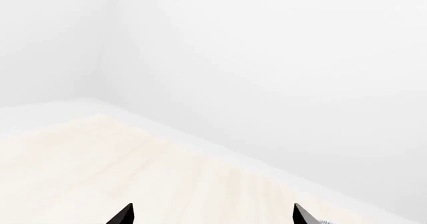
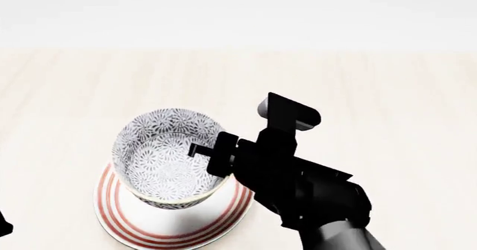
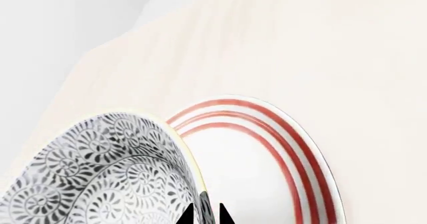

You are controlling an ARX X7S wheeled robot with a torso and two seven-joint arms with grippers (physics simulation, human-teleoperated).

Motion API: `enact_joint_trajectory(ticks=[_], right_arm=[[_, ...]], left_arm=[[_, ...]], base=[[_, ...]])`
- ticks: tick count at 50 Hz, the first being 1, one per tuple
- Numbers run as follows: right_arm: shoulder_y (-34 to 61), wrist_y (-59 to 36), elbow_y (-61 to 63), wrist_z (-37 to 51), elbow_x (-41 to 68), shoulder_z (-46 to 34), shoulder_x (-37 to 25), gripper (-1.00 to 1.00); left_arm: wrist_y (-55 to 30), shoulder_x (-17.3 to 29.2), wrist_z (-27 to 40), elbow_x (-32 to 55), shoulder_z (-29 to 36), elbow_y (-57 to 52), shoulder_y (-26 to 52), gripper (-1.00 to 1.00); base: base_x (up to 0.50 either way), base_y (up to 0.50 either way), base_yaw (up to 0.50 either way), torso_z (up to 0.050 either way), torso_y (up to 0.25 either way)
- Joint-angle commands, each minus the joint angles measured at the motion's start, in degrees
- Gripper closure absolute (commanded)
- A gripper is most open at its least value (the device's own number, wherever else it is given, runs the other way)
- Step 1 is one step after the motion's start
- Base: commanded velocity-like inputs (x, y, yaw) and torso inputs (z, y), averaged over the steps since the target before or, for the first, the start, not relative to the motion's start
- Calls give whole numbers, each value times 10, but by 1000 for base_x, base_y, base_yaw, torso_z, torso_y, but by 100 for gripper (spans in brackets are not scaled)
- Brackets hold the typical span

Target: Put the bowl on the plate.

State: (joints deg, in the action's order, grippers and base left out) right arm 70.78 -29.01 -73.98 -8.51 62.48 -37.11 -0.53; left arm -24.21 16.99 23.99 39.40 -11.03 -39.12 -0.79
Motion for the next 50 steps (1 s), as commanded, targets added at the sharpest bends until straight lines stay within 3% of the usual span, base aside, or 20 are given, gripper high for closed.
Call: enact_joint_trajectory(ticks=[1,19,20,29,37,42,45,50], right_arm=[[1,41,-10,-19,137,-129,5,100],[-21,78,-10,-24,142,-117,5,100],[-23,82,-10,-23,142,-116,5,-100],[-19,126,-10,-36,130,-92,5,-100],[-9,264,-10,-57,129,-45,5,-100],[-7,367,1,-84,189,-49,4,-100],[-69,407,196,-10,180,-47,-62,-100],[-137,410,400,53,201,-25,-155,-100]], left_arm=[[2,5,3,13,-10,-5,-5,-100],[11,11,2,18,-19,-17,-29,-100],[12,11,1,19,-20,-19,-32,-100],[14,16,1,29,-27,-28,-40,-100],[14,18,2,30,-23,-28,-36,-100],[15,18,3,28,-20,-25,-32,-100],[16,19,3,31,-21,-24,-31,-100],[15,20,6,33,-21,-25,-29,-100]], base=[[0,0,0,0,0],[0,0,0,0,1],[0,0,0,0,0],[0,0,0,0,0],[0,0,0,0,0],[0,0,0,0,0],[0,0,0,0,0],[0,0,0,0,0]])
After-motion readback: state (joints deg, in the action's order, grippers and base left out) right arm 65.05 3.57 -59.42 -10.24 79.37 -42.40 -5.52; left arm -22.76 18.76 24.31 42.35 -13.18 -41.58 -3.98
